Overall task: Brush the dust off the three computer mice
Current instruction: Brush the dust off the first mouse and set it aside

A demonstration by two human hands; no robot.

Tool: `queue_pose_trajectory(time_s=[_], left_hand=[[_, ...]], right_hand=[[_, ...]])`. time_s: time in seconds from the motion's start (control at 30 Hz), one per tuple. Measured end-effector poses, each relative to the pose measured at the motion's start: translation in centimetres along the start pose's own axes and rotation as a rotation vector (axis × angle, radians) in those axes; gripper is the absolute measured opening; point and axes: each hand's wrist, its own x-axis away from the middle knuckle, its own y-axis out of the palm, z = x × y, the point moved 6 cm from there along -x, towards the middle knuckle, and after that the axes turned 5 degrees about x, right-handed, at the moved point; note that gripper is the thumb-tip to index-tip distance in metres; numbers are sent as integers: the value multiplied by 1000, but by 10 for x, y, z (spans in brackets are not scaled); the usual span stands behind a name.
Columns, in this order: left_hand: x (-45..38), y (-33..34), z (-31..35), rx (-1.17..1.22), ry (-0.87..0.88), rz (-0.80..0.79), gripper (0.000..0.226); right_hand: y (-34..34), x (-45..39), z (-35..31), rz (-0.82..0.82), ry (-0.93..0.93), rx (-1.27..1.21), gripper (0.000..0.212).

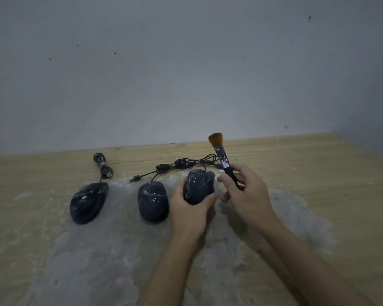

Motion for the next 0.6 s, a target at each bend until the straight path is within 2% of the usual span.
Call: queue_pose_trajectory(time_s=[0.13, 0.2, 0.3, 0.37, 0.47, 0.53, 0.6], left_hand=[[-2, -5, -5, 187, -74, -11, 69], [-2, -5, -5, 199, -78, -26, 72], [-4, -5, -6, 197, -82, -36, 76], [-3, -7, -5, 202, -75, -32, 76], [-2, -9, -2, 238, -58, -44, 75], [-2, -9, -2, 245, -52, -53, 74], [-3, -9, -3, 252, -44, -52, 73]], right_hand=[[-16, -5, -6, 50, -46, 99, 13], [-25, -10, -4, 89, 34, 60, 18], [-33, -20, 0, 148, 225, -222, 19], [-36, -23, -10, 190, 223, -391, 12], [-35, -28, -30, 194, 155, -659, 13], [-32, -32, -44, 168, 35, -604, 11], [-27, -35, -58, 158, -120, -321, 11]])
